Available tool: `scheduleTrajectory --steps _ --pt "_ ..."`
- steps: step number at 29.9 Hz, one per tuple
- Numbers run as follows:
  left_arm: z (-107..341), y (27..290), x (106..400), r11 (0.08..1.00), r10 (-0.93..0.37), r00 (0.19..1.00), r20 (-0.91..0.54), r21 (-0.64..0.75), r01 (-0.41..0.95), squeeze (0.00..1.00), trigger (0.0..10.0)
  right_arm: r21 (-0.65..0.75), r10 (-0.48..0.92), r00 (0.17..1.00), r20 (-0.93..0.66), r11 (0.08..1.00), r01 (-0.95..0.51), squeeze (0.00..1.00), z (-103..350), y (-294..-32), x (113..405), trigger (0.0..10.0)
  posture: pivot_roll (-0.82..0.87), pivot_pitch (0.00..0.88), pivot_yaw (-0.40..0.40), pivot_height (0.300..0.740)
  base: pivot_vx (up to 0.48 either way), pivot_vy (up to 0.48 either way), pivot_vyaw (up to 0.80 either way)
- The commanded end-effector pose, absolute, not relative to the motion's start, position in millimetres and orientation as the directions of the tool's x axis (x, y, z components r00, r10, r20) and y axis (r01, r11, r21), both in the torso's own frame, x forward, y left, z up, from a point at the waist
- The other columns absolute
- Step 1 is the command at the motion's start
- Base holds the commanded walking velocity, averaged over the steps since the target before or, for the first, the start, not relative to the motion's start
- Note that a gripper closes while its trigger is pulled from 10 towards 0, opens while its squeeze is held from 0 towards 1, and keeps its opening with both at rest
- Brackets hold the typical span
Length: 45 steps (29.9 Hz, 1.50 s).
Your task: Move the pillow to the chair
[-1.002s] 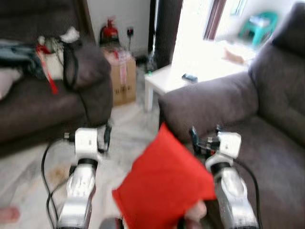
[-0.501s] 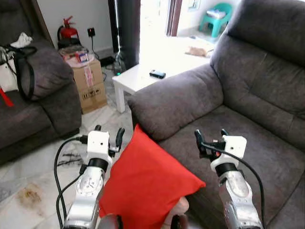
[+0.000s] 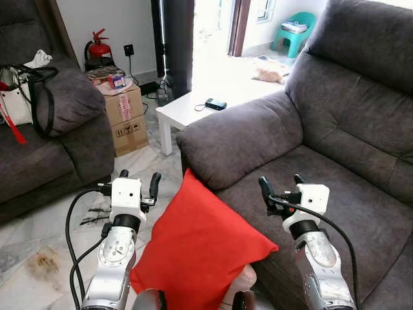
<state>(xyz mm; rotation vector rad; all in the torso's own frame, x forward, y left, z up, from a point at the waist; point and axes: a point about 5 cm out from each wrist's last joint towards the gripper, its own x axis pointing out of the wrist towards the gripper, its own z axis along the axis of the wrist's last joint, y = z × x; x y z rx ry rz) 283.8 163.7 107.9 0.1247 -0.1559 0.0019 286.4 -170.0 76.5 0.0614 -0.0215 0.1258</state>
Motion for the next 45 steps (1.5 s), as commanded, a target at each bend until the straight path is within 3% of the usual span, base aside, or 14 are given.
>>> scheduleTrajectory --steps 1,18,27,41,45 --pt "107.8 165.1 284.0 0.992 0.004 0.989 0.151 0.124 -0.023 0.00 10.0 0.064 0.127 0.991 0.030 0.990 -0.129 0.00 78.6 -169.8 285.6 10.0 0.05 0.000 -0.058 0.628 0.000 0.000 0.00" --pt "108.4 167.6 284.4 0.991 0.023 0.988 0.156 0.125 -0.043 0.00 10.0 0.065 0.154 0.988 0.024 0.986 -0.155 0.00 78.9 -167.9 286.5 10.0 0.05 0.000 -0.060 0.628 0.000 0.000 0.00" --pt "108.1 166.8 283.8 0.991 0.025 0.987 0.156 0.123 -0.045 0.00 10.0 0.057 0.179 0.984 0.019 0.982 -0.180 0.00 78.8 -165.2 287.0 10.0 0.05 0.000 -0.066 0.578 0.000 0.000 0.00" --pt "107.2 165.5 284.2 0.992 0.025 0.989 0.148 0.120 -0.043 0.00 10.0 0.027 0.182 0.983 -0.026 0.983 -0.181 0.00 75.9 -166.8 290.6 10.0 0.04 0.000 -0.081 0.578 0.000 0.000 0.00" --pt "103.3 182.8 282.7 0.989 0.102 0.987 0.125 0.095 -0.114 0.00 10.0 0.033 0.193 0.980 -0.048 0.981 -0.192 0.00 75.2 -164.6 296.0 10.0 0.04 0.000 -0.089 0.578 0.000 0.000 0.00"
